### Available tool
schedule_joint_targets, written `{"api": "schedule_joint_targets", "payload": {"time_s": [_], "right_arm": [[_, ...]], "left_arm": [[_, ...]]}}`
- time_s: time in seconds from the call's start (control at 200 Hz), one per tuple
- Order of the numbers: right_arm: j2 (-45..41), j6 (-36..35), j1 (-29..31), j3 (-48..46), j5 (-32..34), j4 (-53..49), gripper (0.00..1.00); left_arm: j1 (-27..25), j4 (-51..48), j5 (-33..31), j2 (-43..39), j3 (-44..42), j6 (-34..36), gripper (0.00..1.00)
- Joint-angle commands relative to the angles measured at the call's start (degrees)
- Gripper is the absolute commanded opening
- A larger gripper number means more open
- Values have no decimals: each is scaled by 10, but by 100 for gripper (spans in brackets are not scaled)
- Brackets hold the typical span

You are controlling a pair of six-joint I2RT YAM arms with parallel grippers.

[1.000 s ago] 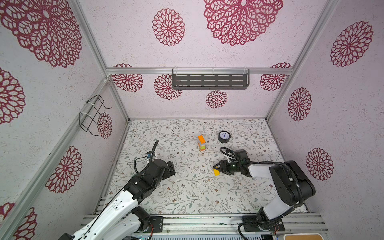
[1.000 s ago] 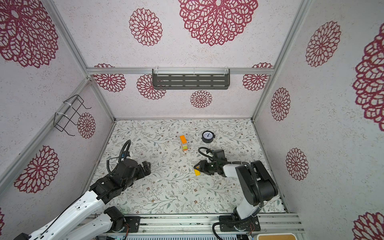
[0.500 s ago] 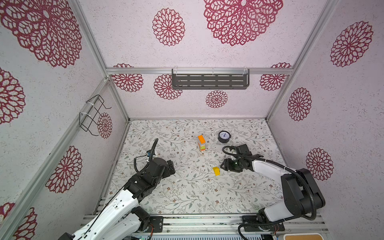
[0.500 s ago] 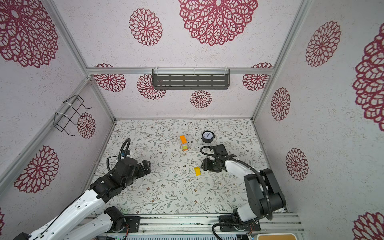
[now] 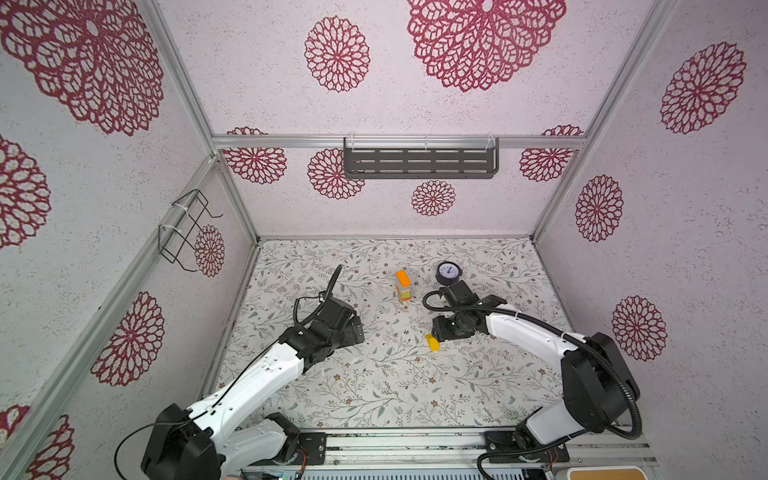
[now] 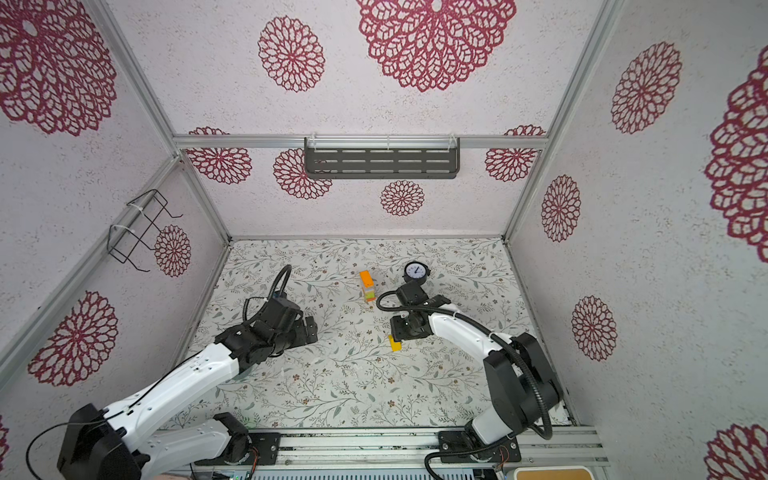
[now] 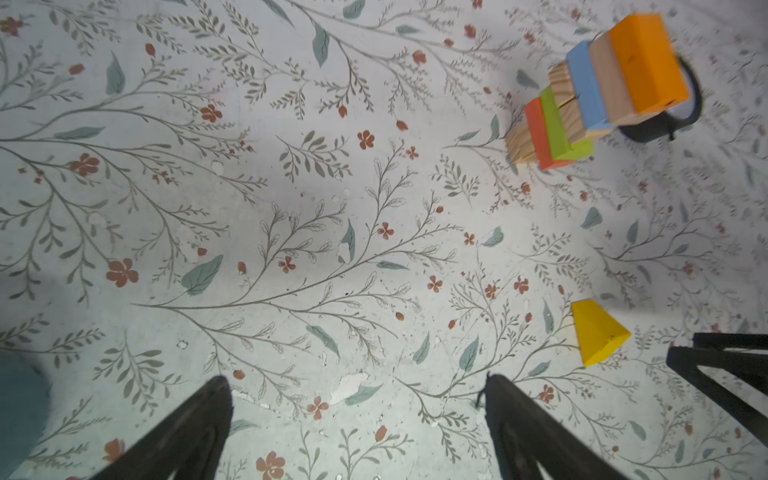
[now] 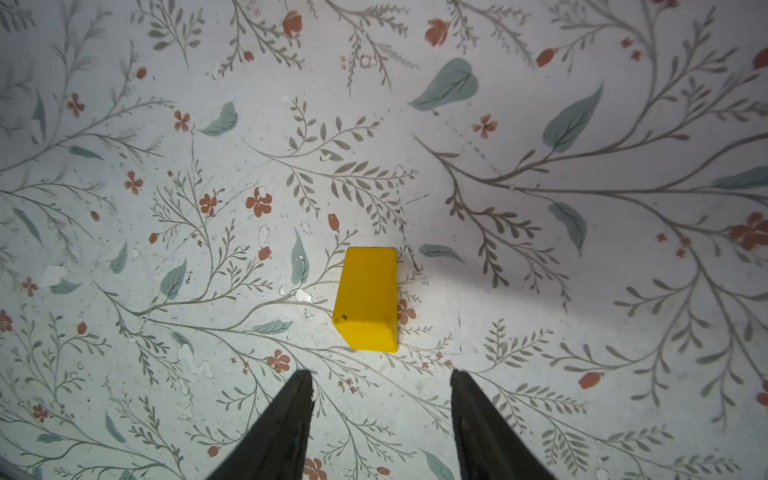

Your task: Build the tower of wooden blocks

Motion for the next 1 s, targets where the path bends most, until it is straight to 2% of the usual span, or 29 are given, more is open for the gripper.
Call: {"api": "schedule_joint_targets", "payload": {"time_s": [0.0,0.13,0.38,0.725,0.996], "right_arm": [[20,13,19,18,36,-17,57],[42,17,31,18,41,-8,57],[60,16,34,21,44,1,54],[92,3,39,48,55,-10,44],[103,1,41,67,54,-23,29]], "left_arm": [[4,-9,22,40,19,15,97],[3,3,30,77,21,9,97],[2,32,35,90,10,7,97],[1,40,37,105,7,6,97],[2,31,26,93,4,12,97]]}}
